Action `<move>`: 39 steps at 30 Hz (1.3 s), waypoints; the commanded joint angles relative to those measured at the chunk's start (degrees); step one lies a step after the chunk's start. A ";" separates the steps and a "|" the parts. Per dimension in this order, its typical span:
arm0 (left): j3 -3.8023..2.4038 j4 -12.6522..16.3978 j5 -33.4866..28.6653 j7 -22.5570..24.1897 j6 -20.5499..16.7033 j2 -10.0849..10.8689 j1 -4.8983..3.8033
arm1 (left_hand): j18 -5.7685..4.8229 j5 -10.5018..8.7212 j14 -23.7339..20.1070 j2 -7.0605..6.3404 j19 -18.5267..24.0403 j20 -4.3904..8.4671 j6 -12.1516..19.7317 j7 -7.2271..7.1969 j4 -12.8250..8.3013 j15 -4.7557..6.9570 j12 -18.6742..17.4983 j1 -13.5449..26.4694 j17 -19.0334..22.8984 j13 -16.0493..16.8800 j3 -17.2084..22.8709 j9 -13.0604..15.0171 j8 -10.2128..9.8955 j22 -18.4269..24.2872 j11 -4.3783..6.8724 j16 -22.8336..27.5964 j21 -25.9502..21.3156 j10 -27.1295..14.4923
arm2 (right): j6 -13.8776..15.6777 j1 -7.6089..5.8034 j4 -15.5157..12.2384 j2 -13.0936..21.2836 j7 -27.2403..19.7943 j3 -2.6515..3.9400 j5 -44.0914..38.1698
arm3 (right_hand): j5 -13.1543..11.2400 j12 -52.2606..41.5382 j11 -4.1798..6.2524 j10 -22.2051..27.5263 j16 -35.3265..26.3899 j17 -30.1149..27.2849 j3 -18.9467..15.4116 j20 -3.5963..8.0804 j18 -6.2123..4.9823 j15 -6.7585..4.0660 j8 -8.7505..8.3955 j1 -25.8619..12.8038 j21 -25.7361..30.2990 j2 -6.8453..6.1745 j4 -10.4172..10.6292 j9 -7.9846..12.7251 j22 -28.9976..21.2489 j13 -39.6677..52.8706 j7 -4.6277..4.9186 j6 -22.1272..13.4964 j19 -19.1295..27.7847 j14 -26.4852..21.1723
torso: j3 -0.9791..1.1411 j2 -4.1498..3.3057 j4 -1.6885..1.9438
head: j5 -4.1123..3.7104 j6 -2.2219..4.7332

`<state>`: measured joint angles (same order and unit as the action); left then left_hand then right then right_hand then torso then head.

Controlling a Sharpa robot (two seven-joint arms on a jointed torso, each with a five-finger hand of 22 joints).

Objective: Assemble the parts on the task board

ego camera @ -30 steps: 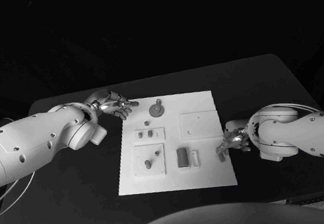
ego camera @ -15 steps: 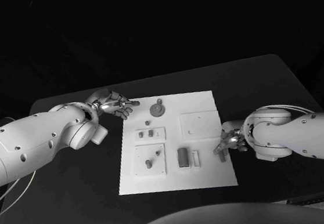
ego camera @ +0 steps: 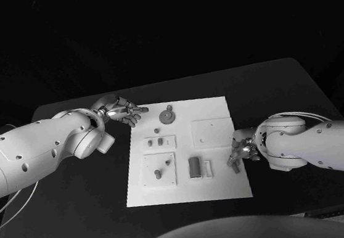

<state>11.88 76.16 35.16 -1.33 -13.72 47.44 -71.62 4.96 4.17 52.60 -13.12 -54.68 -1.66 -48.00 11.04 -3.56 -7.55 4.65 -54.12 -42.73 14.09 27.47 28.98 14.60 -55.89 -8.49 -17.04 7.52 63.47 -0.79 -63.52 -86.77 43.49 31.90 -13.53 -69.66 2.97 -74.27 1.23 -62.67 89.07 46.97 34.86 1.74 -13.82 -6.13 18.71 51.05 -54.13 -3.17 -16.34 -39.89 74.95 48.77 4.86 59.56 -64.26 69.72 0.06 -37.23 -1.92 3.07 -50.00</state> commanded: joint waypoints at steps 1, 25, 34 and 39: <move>-0.03 0.20 0.11 0.53 0.07 0.00 -0.07 | 0.97 -0.40 0.07 -0.11 0.11 -0.18 0.05 -0.36 0.25 -0.01 -0.22 -0.55 -0.09 0.08 -0.13 -0.03 0.33 -0.11 0.23 0.24 -0.32 0.14 | -2.74 0.91 0.30 -0.10 0.69 -0.66 -1.13 | -0.14 0.30 -0.21 -0.29 -0.32 -0.10 0.14 0.04 -1.18 0.31 -0.68 2.08 0.03 0.05 -0.42 5.55 0.46 -0.04 0.36 -0.84 -0.05 -0.10 | 0.03 0.01 -0.03 | 0.01 0.00; -0.02 0.29 0.11 0.41 0.21 0.02 -0.07 | 0.96 -0.45 0.10 0.29 0.13 -0.19 0.14 -0.33 0.08 -0.01 -0.23 -0.81 -0.22 0.14 -0.40 -0.02 0.36 -0.23 0.22 0.28 -0.36 0.14 | -0.73 1.14 0.04 -0.30 0.44 -0.66 -4.39 | -0.13 0.34 -1.31 0.82 -0.63 -0.76 -0.09 -0.32 -1.18 0.88 -2.19 5.04 0.63 -0.73 -0.47 6.62 0.55 0.39 1.50 -3.31 0.47 -1.33 | 0.04 -0.02 -0.03 | -0.14 0.00; -0.01 0.28 0.11 0.43 0.24 0.01 -0.07 | 0.96 -0.45 0.11 0.37 0.13 -0.19 0.14 -0.33 0.05 -0.01 -0.23 -0.82 -0.25 0.16 -0.48 -0.01 0.37 -0.26 0.23 0.28 -0.36 0.15 | 0.50 1.14 -0.84 -0.17 -0.55 -0.65 -2.69 | -0.13 0.24 -0.93 0.33 -0.52 -0.26 -0.97 -0.43 -1.18 0.87 -1.63 4.80 0.39 -0.40 -0.40 6.63 0.76 0.33 1.09 -2.13 0.36 -0.90 | 0.04 -0.02 0.01 | 0.06 0.00; -0.01 0.28 0.11 0.40 0.23 0.05 -0.07 | 0.96 -0.45 0.12 0.43 0.12 -0.19 0.14 -0.33 0.03 -0.01 -0.23 -0.85 -0.27 0.17 -0.54 -0.01 0.39 -0.28 0.23 0.29 -0.36 0.16 | 1.70 1.14 -1.12 0.79 -1.20 -0.64 -1.72 | -0.13 0.22 -0.77 0.05 -0.50 0.05 -0.98 -0.38 -1.18 0.82 -1.52 5.05 0.33 -0.30 -0.44 6.72 0.78 0.29 0.93 -1.78 0.24 -0.62 | 0.04 0.00 -0.05 | 0.16 0.00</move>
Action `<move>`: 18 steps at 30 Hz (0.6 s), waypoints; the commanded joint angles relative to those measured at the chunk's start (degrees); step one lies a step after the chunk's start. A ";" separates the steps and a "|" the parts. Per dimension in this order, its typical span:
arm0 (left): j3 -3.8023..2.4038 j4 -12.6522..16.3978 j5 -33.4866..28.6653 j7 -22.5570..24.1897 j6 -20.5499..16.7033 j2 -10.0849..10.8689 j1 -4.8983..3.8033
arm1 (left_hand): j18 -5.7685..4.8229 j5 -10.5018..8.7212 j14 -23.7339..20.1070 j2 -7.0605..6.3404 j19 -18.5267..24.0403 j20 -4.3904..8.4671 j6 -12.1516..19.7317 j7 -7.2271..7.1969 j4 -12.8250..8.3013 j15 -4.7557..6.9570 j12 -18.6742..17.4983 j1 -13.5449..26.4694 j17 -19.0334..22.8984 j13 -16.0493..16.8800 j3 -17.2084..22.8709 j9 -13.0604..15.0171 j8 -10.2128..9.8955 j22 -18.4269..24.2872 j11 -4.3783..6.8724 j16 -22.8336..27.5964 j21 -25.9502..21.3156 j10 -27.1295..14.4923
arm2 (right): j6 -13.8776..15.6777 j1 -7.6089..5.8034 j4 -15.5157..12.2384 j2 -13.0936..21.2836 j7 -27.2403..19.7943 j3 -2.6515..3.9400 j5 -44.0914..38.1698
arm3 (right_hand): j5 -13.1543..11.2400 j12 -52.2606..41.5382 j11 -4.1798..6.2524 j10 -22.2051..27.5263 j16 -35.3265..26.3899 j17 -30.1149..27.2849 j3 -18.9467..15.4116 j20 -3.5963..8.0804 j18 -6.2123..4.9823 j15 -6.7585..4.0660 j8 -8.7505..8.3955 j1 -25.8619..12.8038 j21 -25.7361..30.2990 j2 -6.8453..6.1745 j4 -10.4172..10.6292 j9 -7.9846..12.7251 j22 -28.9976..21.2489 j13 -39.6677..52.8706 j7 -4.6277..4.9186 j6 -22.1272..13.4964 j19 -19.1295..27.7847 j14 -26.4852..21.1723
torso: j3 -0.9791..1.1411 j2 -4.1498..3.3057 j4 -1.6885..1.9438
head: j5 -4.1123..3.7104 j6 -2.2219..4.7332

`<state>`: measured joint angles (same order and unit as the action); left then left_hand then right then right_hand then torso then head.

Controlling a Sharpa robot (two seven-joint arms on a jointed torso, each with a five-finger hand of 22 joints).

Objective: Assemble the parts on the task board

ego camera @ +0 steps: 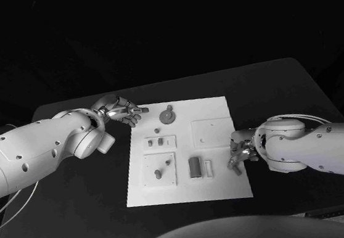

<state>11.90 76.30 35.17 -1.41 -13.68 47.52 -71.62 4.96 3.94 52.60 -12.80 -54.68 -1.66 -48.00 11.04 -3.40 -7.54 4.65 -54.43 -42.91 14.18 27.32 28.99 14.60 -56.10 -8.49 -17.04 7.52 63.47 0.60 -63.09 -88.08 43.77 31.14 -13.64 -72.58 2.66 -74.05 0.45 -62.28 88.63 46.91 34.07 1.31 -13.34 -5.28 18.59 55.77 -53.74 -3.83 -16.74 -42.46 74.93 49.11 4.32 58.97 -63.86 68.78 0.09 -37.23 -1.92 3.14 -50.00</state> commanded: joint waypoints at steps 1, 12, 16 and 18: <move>-0.02 0.13 0.10 0.45 0.15 -0.03 -0.06 | 0.96 -0.23 0.12 0.12 0.12 -0.19 0.14 -0.33 -0.13 -0.01 -0.22 -0.54 -0.09 0.08 -0.39 -0.01 0.39 -0.06 0.23 0.29 -0.36 0.16 | 0.55 0.70 0.29 0.65 -0.48 -0.52 1.64 | 0.18 0.00 0.02 -0.35 -0.06 0.08 -0.19 0.04 -1.66 -0.03 -1.39 0.34 -0.06 0.35 -0.04 9.30 0.80 -0.05 1.47 -1.17 -0.17 0.32 | 0.00 0.00 -0.05 | 0.10 0.00; -0.01 0.14 1.93 0.35 0.44 0.01 -0.06 | 0.96 -0.23 0.14 0.60 0.14 -0.18 0.17 -0.34 -0.44 0.00 -0.24 -0.73 -0.21 0.14 -0.85 -0.01 0.45 -0.18 0.24 0.35 -0.41 0.15 | 3.76 0.25 -0.22 2.30 -2.27 0.38 8.52 | 0.18 -0.05 0.34 -0.91 -0.19 -0.02 -0.48 0.07 -1.66 -0.18 -1.13 0.05 -0.08 0.23 0.04 9.49 0.75 -0.12 1.16 -0.38 -0.42 0.53 | 0.03 0.01 -0.08 | 0.28 0.00; -0.01 0.15 1.91 0.36 0.44 0.03 -0.06 | 0.96 -0.23 0.13 0.60 0.14 -0.18 0.17 -0.34 -0.46 0.00 -0.24 -0.74 -0.22 0.15 -0.89 -0.01 0.45 -0.19 0.24 0.36 -0.42 0.15 | 4.47 0.19 -0.63 2.40 -2.36 0.77 10.17 | 0.18 -0.06 0.40 -1.03 -0.21 0.11 -0.54 0.08 -1.66 -0.22 -1.11 -0.11 -0.07 0.21 0.07 9.55 0.73 -0.12 1.11 -0.25 -0.50 0.67 | 0.03 -0.01 -0.06 | 0.28 0.00; -0.01 0.14 1.91 0.36 0.45 0.04 -0.06 | 0.96 -0.23 0.13 0.60 0.14 -0.18 0.17 -0.34 -0.47 0.00 -0.24 -0.74 -0.22 0.15 -0.90 -0.01 0.45 -0.19 0.24 0.36 -0.42 0.15 | 5.09 0.12 -0.71 2.37 -2.44 0.85 11.65 | 0.18 -0.06 0.41 -1.06 -0.22 0.17 -0.56 0.09 -1.66 -0.24 -1.11 -0.17 -0.07 0.21 0.08 9.57 0.71 -0.13 1.09 -0.22 -0.53 0.73 | 0.00 0.00 -0.06 | 0.22 0.00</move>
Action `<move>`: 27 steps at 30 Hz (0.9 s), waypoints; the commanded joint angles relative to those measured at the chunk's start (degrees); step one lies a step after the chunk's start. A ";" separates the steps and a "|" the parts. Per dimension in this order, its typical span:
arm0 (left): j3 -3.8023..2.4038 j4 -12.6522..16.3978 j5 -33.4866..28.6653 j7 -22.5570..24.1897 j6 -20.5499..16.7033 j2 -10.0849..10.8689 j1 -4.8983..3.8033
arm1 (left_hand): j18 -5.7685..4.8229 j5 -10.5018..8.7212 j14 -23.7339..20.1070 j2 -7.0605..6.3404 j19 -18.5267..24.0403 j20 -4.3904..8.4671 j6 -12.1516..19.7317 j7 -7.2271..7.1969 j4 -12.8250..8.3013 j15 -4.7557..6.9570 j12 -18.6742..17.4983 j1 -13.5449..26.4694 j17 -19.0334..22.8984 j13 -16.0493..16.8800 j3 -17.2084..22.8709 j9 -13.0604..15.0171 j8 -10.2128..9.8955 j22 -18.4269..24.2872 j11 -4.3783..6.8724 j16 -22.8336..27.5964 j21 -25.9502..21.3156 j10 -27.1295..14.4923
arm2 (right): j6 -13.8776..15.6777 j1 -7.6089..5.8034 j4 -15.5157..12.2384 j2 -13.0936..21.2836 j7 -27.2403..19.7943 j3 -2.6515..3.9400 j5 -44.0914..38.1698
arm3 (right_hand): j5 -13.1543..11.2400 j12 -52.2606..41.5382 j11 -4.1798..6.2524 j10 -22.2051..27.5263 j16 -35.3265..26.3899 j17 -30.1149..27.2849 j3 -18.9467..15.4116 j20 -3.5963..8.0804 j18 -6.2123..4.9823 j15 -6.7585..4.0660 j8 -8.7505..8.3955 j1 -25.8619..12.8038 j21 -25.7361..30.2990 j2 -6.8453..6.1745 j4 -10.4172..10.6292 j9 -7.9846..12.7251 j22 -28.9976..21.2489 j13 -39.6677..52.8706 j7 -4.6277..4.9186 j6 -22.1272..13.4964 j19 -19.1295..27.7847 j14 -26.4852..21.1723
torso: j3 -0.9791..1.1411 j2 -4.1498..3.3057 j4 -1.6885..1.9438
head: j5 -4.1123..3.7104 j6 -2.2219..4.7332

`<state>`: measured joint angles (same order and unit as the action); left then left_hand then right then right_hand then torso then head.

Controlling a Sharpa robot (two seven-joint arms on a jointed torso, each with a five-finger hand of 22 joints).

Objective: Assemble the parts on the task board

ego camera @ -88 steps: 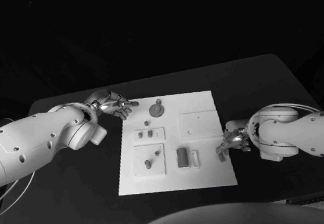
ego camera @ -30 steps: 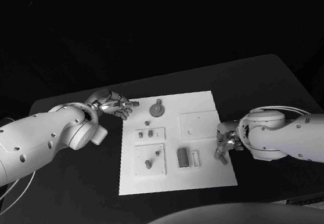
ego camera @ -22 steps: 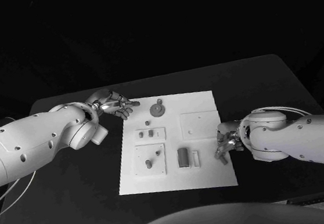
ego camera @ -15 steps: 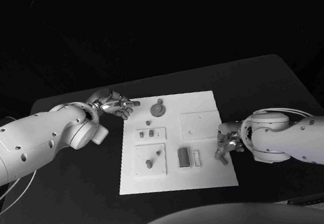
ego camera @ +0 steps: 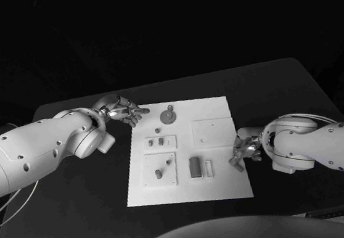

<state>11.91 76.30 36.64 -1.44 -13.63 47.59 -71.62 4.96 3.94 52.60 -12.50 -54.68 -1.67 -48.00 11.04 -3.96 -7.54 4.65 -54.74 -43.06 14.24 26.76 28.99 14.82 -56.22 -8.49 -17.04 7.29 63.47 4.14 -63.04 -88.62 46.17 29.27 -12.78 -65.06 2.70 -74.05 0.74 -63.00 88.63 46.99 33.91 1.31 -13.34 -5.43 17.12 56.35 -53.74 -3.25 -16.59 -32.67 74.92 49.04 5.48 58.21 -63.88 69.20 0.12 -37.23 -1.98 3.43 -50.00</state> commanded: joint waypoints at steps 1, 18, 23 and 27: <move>-0.03 0.14 0.44 0.39 0.43 -0.03 -0.06 | 0.96 -0.23 0.13 0.30 0.14 -0.18 0.17 -0.34 0.09 0.00 -0.24 -0.43 -0.07 0.08 -0.36 -0.01 0.23 -0.07 0.24 0.36 -0.19 0.15 | 2.20 0.04 -0.17 -0.07 -0.64 0.05 5.19 | 0.14 -0.06 0.13 -0.36 -0.23 0.10 -0.41 0.09 -1.66 -0.10 0.37 -0.78 -0.07 -0.37 -0.06 -0.20 0.72 -0.07 -0.08 0.56 -0.53 0.32 | -0.02 -0.01 0.01 | -0.05 0.00; -0.02 0.13 0.43 0.29 0.52 -0.08 -0.06 | 0.96 -0.22 0.13 0.31 0.14 -0.18 0.18 -0.34 0.04 0.00 -0.25 -0.44 -0.10 0.10 -0.48 -0.01 0.25 -0.09 0.24 0.39 -0.22 0.13 | 5.05 -0.47 0.65 -2.00 -0.70 0.32 10.94 | 0.14 0.02 0.16 -0.45 -0.41 -0.28 -0.54 0.21 -1.66 -0.33 0.22 -1.39 0.04 -0.78 -0.03 0.11 0.59 -0.09 -0.09 0.56 -0.81 0.32 | -0.09 0.01 0.05 | 0.00 0.00; -0.02 0.08 0.43 0.29 0.56 -0.15 -0.06 | 0.96 -0.22 0.13 0.33 0.14 -0.18 0.18 -0.34 0.03 0.00 -0.25 -0.44 -0.11 0.10 -0.52 -0.01 0.25 -0.10 0.24 0.40 -0.22 0.13 | 5.55 -0.47 0.84 -2.63 -0.75 0.32 12.18 | 0.14 0.04 0.14 -0.44 -0.43 -0.21 -0.55 0.22 -1.66 -0.36 0.20 -1.48 0.06 -0.83 -0.01 0.15 0.57 -0.09 -0.08 0.56 -0.82 0.35 | -0.04 -0.01 -0.01 | 0.02 0.00; -0.02 0.09 0.43 0.31 0.58 -0.21 -0.06 | 0.96 -0.22 0.13 0.34 0.14 -0.18 0.18 -0.34 0.02 0.00 -0.26 -0.45 -0.12 0.11 -0.55 -0.01 0.26 -0.11 0.24 0.40 -0.23 0.13 | 5.95 -0.47 1.27 -3.45 -0.99 0.32 14.32 | 0.14 0.06 0.13 -0.43 -0.45 -0.12 -0.56 0.22 -1.66 -0.39 0.19 -1.60 0.08 -0.87 0.02 0.18 0.56 -0.09 -0.07 0.58 -0.85 0.40 | -0.03 0.00 0.04 | -0.05 0.00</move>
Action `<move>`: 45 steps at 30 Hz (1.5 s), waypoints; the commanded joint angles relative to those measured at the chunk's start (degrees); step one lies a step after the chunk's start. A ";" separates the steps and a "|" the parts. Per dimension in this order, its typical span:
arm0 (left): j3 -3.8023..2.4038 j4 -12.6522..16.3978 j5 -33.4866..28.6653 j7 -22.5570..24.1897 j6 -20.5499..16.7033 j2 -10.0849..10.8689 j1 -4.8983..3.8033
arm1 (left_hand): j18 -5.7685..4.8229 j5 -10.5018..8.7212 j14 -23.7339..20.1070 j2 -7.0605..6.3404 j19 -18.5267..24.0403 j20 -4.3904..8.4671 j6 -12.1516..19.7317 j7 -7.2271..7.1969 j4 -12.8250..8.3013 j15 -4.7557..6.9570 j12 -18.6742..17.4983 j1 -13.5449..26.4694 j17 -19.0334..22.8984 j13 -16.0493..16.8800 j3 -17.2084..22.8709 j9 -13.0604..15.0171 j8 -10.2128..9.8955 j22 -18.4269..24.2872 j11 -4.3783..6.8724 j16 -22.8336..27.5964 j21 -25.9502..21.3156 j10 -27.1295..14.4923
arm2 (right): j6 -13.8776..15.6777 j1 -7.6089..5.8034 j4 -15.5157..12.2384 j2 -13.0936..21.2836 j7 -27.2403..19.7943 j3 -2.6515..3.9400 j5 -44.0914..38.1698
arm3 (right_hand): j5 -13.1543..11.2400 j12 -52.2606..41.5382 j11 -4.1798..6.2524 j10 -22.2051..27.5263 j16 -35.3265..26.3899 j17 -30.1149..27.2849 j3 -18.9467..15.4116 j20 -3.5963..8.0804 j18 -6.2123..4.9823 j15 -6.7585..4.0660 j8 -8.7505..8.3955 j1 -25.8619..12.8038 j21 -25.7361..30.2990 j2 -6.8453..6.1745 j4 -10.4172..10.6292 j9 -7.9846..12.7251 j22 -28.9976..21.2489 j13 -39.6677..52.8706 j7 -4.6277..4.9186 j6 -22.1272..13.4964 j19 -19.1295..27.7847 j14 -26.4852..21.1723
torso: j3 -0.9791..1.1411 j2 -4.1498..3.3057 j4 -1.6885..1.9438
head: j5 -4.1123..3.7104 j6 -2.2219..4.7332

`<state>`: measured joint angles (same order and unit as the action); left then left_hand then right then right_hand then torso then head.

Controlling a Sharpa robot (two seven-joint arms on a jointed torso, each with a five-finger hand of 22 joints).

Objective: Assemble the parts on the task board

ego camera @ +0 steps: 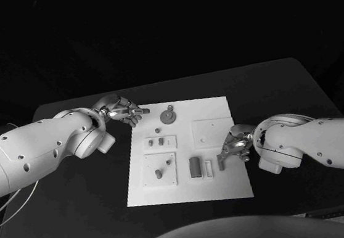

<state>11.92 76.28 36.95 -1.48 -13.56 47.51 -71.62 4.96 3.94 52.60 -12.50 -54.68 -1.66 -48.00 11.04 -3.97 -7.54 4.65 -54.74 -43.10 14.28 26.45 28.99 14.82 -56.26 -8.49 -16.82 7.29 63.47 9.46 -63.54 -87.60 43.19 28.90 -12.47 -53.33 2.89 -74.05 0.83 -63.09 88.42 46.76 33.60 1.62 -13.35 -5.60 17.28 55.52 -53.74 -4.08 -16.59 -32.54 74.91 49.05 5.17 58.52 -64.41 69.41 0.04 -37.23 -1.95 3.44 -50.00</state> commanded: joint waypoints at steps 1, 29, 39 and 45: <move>-0.03 0.11 0.12 0.33 0.51 -0.14 -0.06 | 0.96 -0.22 0.13 0.35 0.14 -0.18 0.18 -0.34 0.02 0.00 -0.26 -0.45 -0.08 0.07 -0.24 -0.01 0.26 -0.07 0.24 0.19 -0.23 0.13 | 0.57 0.03 0.37 -0.71 -0.69 0.00 3.18 | -0.05 0.06 0.05 -0.35 -0.24 0.06 -0.26 -0.08 -1.65 -0.22 0.03 -0.78 0.09 -0.05 0.03 0.06 0.56 -0.09 0.25 0.27 -0.33 0.17 | 0.06 -0.01 0.00 | -0.03 0.00; -0.02 0.12 0.12 0.10 0.69 -0.10 -0.06 | 0.96 -0.21 0.12 0.38 0.15 -0.18 0.20 -0.34 -0.01 0.00 -0.27 -0.45 -0.11 0.09 -0.38 -0.02 0.27 -0.10 0.23 0.23 -0.27 0.11 | 0.76 0.08 1.49 -2.98 -0.39 -0.26 1.01 | -0.06 0.20 -0.07 -0.13 -0.45 -0.42 -0.32 -0.08 -1.65 -0.43 -0.21 -1.78 0.34 -0.41 0.19 0.41 0.43 -0.06 0.37 0.05 -0.39 -0.14 | 0.07 -0.01 -0.04 | 0.08 0.00; -0.02 0.23 0.12 0.13 0.71 -0.10 -0.06 | 0.96 -0.21 0.12 0.40 0.15 -0.18 0.20 -0.34 -0.01 0.00 -0.27 -0.44 -0.11 0.09 -0.39 -0.02 0.27 -0.10 0.23 0.23 -0.27 0.11 | -2.54 0.07 4.13 -5.18 1.75 -0.71 -6.29 | 0.24 0.88 -1.31 0.72 -0.93 -0.70 -2.25 -0.66 -1.41 1.04 -1.14 -15.64 1.20 -4.81 11.08 1.02 -0.28 -0.30 0.25 -1.29 -0.21 -0.63 | -0.01 -0.02 0.03 | -0.21 0.00; -0.02 0.25 0.12 0.10 0.69 0.02 -0.06 | 0.96 -0.21 0.13 0.42 0.14 -0.18 0.20 -0.34 0.00 0.00 -0.27 -0.43 -0.12 0.10 -0.41 -0.02 0.28 -0.11 0.23 0.24 -0.27 0.11 | -4.05 0.08 5.04 -5.76 2.09 -0.96 -7.72 | 0.17 0.33 -0.35 1.12 -0.68 -0.25 3.38 0.68 -1.65 -0.54 -0.86 -15.62 1.04 -7.07 15.57 1.25 -0.01 0.20 0.69 -0.87 -0.61 -0.64 | 0.02 -0.02 0.07 | -0.05 0.00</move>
<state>11.93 76.36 37.00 -1.65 -13.42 47.56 -71.62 4.96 3.94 52.60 -12.28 -54.68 -1.66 -48.00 11.04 -3.97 -7.54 4.65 -54.96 -43.13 14.31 26.45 28.99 14.82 -56.28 -8.48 -16.82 7.29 63.47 7.91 -63.67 -82.89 37.43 29.94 -13.21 -57.64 3.33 -73.44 0.20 -62.03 87.75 46.45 37.03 2.05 -13.80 -5.84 16.65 40.06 -52.58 -10.79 -1.32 -31.69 74.83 49.19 5.50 57.71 -65.00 68.77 0.06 -37.24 -1.92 3.34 -50.00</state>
